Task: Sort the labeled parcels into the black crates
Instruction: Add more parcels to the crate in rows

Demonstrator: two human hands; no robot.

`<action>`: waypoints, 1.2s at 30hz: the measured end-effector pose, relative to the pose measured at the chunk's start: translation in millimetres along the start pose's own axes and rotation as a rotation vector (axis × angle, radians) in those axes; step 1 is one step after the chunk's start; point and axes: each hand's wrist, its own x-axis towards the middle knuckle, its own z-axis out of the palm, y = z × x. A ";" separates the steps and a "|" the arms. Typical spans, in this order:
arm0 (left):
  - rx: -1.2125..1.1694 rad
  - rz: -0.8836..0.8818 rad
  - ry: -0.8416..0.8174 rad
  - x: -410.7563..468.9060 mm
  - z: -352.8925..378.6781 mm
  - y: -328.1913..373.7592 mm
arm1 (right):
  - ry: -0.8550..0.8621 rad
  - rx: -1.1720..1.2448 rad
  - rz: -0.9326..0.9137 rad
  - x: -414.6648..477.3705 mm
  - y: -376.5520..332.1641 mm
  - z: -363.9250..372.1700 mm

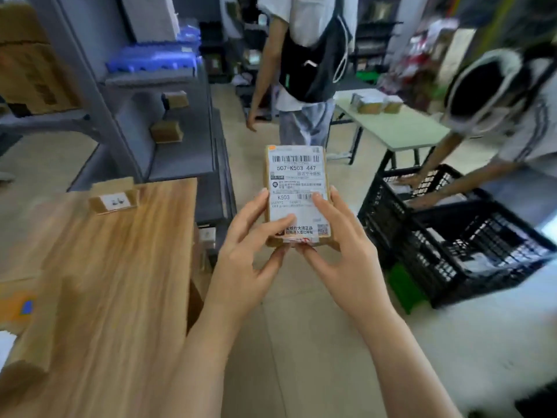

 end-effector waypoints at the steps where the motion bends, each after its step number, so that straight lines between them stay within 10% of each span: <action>1: -0.024 0.008 -0.038 1.6 18.4 14.5 | 0.045 -0.019 0.020 -9.4 7.2 -22.0; 18: -0.555 0.121 -0.544 -68.2 319.3 305.2 | 0.456 -0.392 0.407 -248.8 70.4 -383.1; 36: -0.887 0.240 -0.981 -80.2 544.8 458.8 | 0.830 -0.622 0.765 -352.3 138.4 -561.4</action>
